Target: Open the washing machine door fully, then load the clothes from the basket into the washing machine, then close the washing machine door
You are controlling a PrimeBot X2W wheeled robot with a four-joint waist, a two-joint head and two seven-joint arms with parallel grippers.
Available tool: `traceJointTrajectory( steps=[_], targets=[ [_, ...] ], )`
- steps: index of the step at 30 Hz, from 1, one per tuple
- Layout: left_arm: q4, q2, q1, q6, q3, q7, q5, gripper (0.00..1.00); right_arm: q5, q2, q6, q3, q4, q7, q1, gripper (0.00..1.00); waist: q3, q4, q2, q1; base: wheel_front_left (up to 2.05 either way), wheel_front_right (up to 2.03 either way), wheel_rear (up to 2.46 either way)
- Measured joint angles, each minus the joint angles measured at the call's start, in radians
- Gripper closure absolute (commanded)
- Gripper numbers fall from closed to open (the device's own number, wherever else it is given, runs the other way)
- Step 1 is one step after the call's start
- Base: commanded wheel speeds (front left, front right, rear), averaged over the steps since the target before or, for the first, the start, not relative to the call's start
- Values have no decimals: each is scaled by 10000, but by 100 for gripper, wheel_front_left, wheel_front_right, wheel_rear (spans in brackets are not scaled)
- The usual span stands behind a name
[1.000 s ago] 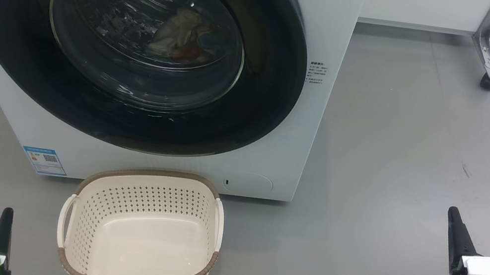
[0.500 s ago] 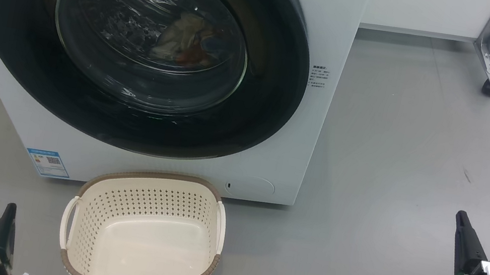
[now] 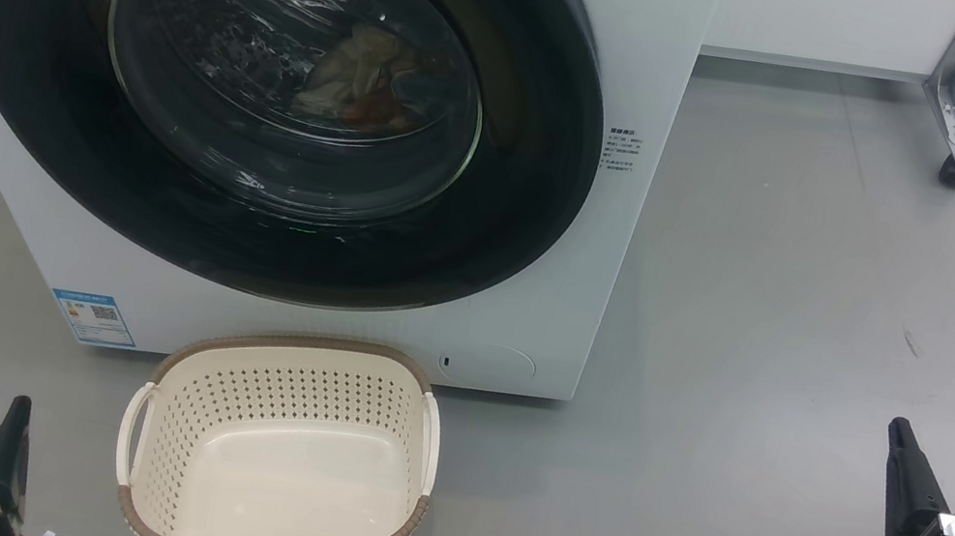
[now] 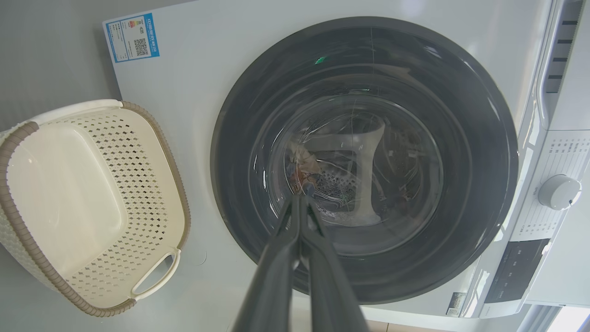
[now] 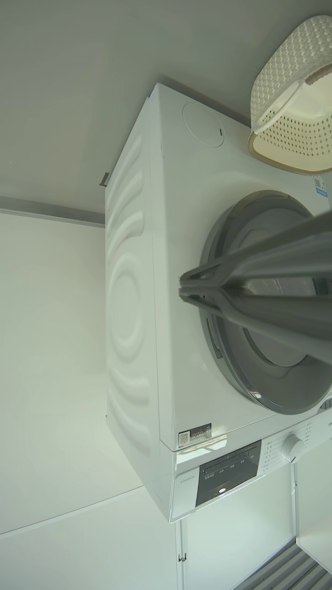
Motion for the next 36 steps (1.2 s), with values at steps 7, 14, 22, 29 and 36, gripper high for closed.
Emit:
traceJointTrajectory(
  steps=[7, 14, 22, 29, 36],
  targets=[
    [0, -2, 0, 0, 2, 0, 0, 100, 0, 0, 0, -2, 0, 2, 0, 100, 0, 0, 0, 0, 0, 0, 0],
    [0, -2, -1, 0, 2, 0, -2, 100, 0, 0, 0, -4, 0, 29, 0, 100, 0, 0, 0, 0, 0, 0, 0],
    [0, -2, -1, 2, 4, 0, -2, 100, 0, 2, 0, -4, 0, 29, 0, 100, 1, -1, 0, 0, 0, 0, 0],
    [0, -2, -1, 2, 4, 0, 0, 100, 0, 2, 0, -4, 0, 29, 0, 100, 1, -1, 0, 0, 0, 0, 0],
    [0, -2, -1, 2, 6, 0, -2, 100, 0, 2, 0, -6, 0, 31, 0, 100, 1, -1, 0, 0, 0, 0, 0]
  ],
)
